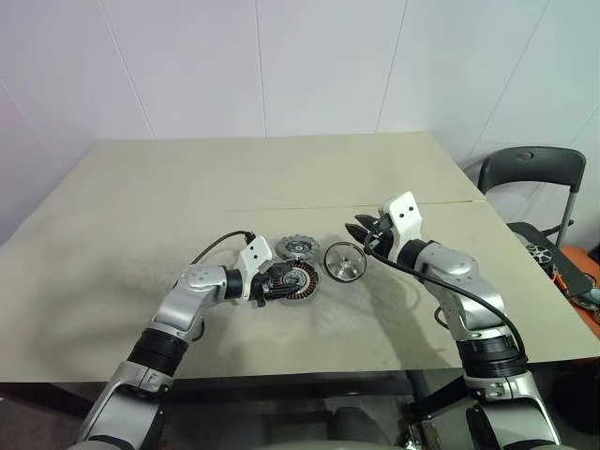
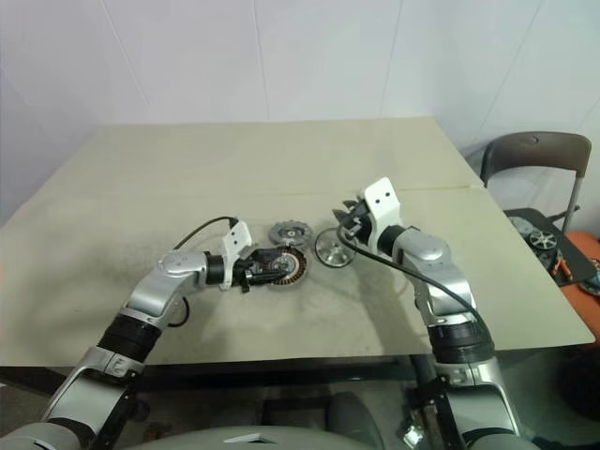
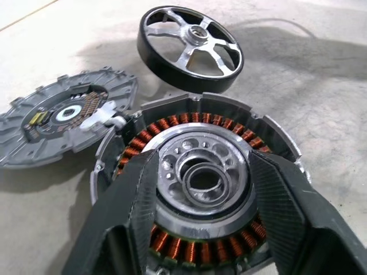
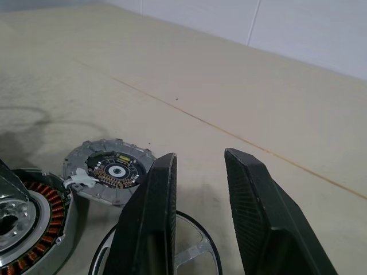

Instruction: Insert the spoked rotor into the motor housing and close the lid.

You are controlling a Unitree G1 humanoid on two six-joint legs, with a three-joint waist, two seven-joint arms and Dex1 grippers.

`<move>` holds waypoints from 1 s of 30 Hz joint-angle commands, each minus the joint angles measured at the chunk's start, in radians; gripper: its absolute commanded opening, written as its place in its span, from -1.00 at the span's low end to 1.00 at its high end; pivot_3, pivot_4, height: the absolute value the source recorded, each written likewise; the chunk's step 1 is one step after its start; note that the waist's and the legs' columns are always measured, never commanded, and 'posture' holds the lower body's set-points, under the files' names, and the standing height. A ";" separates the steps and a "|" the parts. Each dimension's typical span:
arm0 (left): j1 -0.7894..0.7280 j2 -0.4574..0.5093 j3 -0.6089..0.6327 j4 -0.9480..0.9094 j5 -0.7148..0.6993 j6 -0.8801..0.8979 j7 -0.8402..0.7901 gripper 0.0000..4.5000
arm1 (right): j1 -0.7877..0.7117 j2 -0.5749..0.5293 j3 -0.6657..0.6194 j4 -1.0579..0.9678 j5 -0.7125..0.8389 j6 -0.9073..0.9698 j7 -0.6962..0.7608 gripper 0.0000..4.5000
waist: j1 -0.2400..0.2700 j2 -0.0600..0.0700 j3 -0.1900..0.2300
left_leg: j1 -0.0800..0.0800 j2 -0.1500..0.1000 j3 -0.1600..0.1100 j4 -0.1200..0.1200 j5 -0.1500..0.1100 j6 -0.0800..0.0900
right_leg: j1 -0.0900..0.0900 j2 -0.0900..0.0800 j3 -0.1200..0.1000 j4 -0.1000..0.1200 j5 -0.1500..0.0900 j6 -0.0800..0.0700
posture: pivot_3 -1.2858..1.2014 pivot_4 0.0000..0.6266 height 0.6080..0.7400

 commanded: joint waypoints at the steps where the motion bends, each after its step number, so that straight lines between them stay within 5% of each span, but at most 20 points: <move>1: 0.002 0.025 0.058 -0.027 -0.025 0.043 0.019 0.19 | -0.020 0.002 -0.005 -0.030 0.002 -0.024 -0.002 -0.38 | -0.001 0.000 0.000 | 0.000 0.000 0.000 0.000 0.000 0.000 | 0.000 0.000 0.000 0.000 0.000 0.000 | 0.03 -1.00 1.00; 9: -0.036 0.083 0.286 -0.125 -0.231 0.207 0.032 0.19 | -0.051 0.034 -0.025 -0.076 0.097 0.032 0.043 -0.38 | -0.001 0.000 0.000 | -0.002 0.001 -0.001 -0.001 0.000 0.000 | -0.003 0.000 0.000 0.000 0.000 0.001 | 0.03 -1.00 1.00; 15: -0.059 0.140 0.429 -0.081 -0.311 0.273 0.071 0.21 | -0.055 -0.003 0.045 -0.092 0.128 0.066 0.157 -0.99 | 0.000 0.000 0.000 | -0.005 0.001 -0.001 -0.001 0.000 0.000 | -0.004 0.000 -0.001 -0.001 0.002 0.002 | 0.03 -1.00 1.00; 20: -0.024 0.159 0.467 -0.072 -0.316 0.280 0.104 0.21 | -0.029 -0.046 0.180 -0.105 0.119 0.091 0.286 -0.99 | 0.000 0.000 0.000 | -0.005 0.000 -0.001 -0.001 0.000 0.000 | -0.004 0.000 -0.001 -0.001 0.003 0.001 | 0.03 -1.00 1.00; 30: 0.059 0.148 0.486 -0.142 -0.331 0.288 0.160 0.21 | -0.159 0.029 0.284 0.101 0.004 -0.060 0.316 -0.99 | 0.000 0.000 0.001 | -0.006 0.001 -0.001 0.000 0.000 0.000 | -0.006 0.000 -0.001 0.000 0.003 -0.001 | 0.03 -1.00 1.00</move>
